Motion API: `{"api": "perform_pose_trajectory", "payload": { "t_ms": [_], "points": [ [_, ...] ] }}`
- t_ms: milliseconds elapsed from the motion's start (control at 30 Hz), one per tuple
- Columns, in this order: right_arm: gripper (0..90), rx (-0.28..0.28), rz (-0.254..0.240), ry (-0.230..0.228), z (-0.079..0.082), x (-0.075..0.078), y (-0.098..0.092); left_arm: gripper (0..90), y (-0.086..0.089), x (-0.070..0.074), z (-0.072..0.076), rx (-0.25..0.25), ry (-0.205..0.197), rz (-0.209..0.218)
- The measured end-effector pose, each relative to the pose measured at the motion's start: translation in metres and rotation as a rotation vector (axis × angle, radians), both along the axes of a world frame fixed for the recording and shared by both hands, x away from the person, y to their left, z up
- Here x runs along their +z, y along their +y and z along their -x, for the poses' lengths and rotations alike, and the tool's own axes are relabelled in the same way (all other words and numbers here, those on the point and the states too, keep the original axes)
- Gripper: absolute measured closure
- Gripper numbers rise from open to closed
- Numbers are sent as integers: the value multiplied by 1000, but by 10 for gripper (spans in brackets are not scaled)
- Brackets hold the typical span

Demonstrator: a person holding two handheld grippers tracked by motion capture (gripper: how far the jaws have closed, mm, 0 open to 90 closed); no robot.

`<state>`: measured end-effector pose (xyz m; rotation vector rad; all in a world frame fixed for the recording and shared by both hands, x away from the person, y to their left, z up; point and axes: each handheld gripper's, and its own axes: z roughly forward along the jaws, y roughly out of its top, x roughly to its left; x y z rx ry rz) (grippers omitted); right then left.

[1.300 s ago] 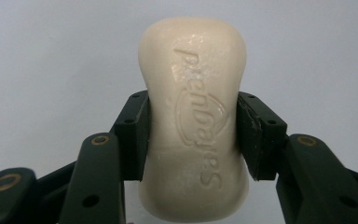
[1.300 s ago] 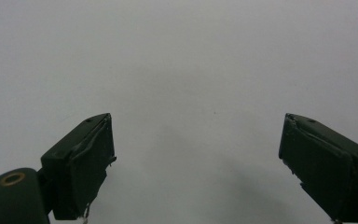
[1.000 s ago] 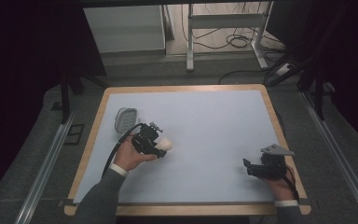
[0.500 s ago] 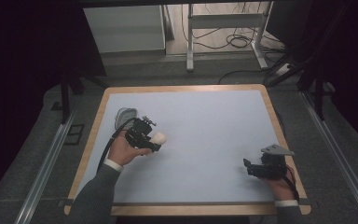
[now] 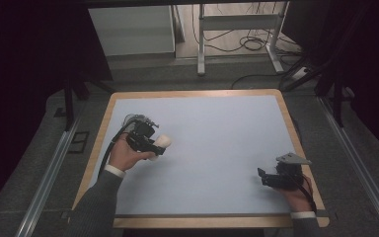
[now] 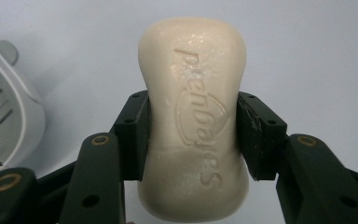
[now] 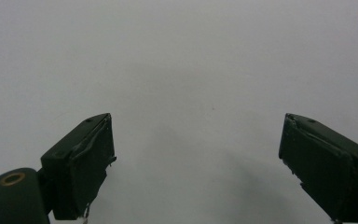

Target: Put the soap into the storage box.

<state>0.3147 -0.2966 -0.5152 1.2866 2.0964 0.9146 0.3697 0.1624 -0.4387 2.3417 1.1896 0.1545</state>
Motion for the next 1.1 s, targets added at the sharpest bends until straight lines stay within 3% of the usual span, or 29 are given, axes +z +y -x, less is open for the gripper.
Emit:
{"api": "perform_pose_trajectory", "payload": {
  "t_ms": [467, 733, 1100],
  "points": [
    [99, -3, 3, 2, 0, -1, -1, 495, 18, 11, -8, 45, -26, 9],
    [99, -3, 3, 3, -1, -1, -1, 495, 28, 10, -17, 77, -20, 16],
    [99, -4, 4, 5, -1, -2, -1, 495, 48, 3, -34, 156, -7, 32]
  ]
}}
